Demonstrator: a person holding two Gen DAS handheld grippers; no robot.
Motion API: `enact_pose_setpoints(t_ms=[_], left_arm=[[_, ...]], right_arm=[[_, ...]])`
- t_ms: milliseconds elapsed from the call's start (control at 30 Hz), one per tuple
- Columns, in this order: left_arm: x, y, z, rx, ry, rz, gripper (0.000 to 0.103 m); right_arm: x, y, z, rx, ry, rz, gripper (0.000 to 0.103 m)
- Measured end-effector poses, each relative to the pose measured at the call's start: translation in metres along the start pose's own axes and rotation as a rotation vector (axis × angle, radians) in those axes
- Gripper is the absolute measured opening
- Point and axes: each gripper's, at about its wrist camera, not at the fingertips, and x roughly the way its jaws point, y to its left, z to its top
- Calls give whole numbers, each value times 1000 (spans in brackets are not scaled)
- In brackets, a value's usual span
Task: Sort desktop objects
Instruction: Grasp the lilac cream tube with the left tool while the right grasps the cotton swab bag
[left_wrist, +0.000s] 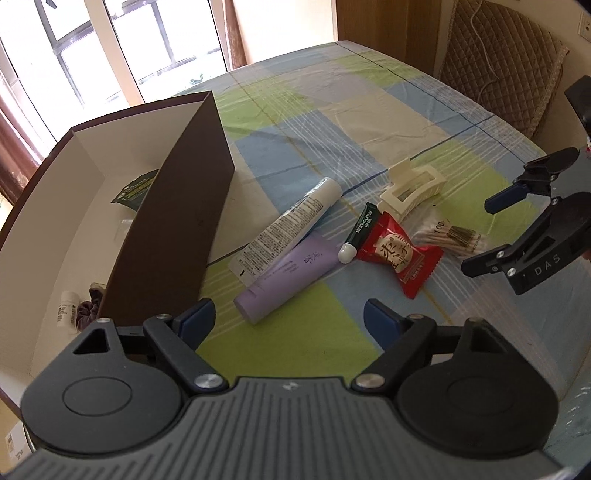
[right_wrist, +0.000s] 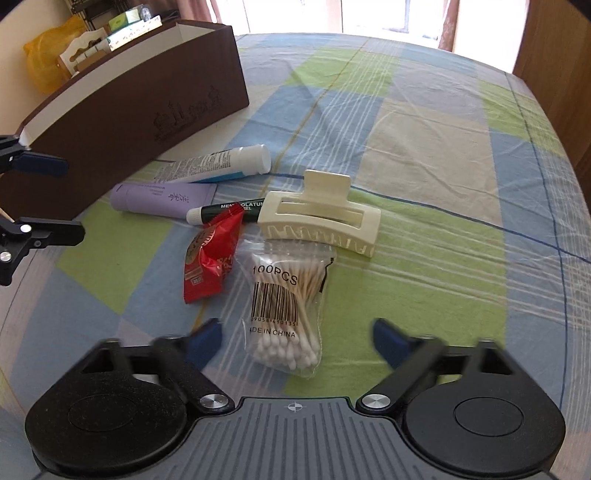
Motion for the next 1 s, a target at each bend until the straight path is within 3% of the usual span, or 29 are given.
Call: enact_pose_setpoints(t_ms=[167,200,267,433,567,633,733,833,1000], left_arm=[[23,1,7,69,30,-14,74],[28,1,8,84,36,-17,73],[37,0,11,112,49,-20,69],[60,-6,19,168,66,-35,68],[78,-5,22,184,103,-53,54],[83,-2,22,171,108,-63,51],[82,-2,21,165,114,-69,43],[74,0,12,132,145,-120,27],[54,-5,-14,83,213,-164,26]], right_arm=[[9,0,1,-25,-17,0,62],[9,1,1,-40,-28,-13,43],[9,-2,3,-51,-29,-23,31],[7,-9,1,-40,-29,-26,30],[4,-13,-2,-29,-26,-36,30],[2,-14,-4,-24,-24,-38,30],[1,-16,-5,-21,-24,-42,30],[-1,-16,-7,-27,-20,-42,30],[-3,-15,-10,-40,-19,-45,30]])
